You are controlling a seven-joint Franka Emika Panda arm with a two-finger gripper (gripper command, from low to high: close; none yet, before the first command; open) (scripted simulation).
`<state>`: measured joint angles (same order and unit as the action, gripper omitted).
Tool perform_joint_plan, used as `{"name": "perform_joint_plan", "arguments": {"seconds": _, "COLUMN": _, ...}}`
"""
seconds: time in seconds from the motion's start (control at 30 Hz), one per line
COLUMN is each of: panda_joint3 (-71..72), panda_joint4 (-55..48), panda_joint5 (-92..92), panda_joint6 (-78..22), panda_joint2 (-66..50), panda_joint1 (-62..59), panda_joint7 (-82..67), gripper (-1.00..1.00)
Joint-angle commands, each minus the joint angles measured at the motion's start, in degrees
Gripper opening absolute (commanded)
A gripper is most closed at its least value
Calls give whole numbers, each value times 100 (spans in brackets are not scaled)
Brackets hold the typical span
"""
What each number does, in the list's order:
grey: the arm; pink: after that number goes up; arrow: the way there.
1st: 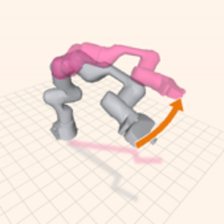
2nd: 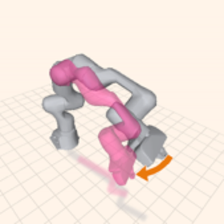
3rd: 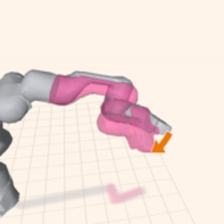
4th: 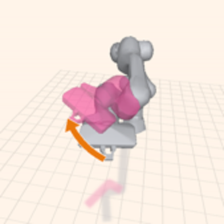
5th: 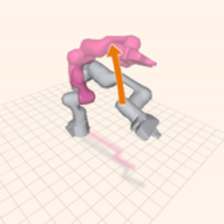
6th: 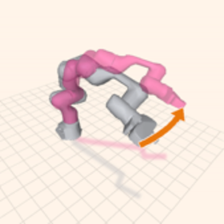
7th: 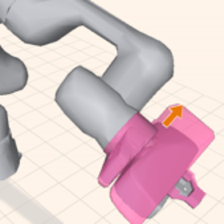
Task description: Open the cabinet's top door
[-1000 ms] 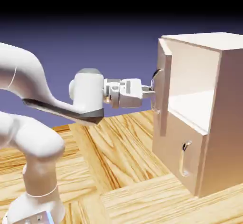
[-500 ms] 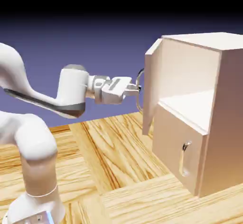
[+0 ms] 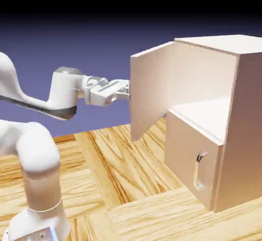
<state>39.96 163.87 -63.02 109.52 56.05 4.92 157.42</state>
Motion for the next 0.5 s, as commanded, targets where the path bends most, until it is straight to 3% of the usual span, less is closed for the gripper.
{"name": "perform_joint_plan", "arguments": {"seconds": 0.0, "panda_joint3": 207, "panda_joint4": -149, "panda_joint5": 219, "panda_joint6": -255, "panda_joint2": -117, "panda_joint1": -44, "panda_joint7": -3, "gripper": -100}}
{"name": "perform_joint_plan", "arguments": {"seconds": 0.47, "panda_joint3": 3102, "panda_joint4": -2748, "panda_joint5": 2061, "panda_joint6": -3239, "panda_joint2": -1621, "panda_joint1": -2196, "panda_joint7": 258, "gripper": -100}}
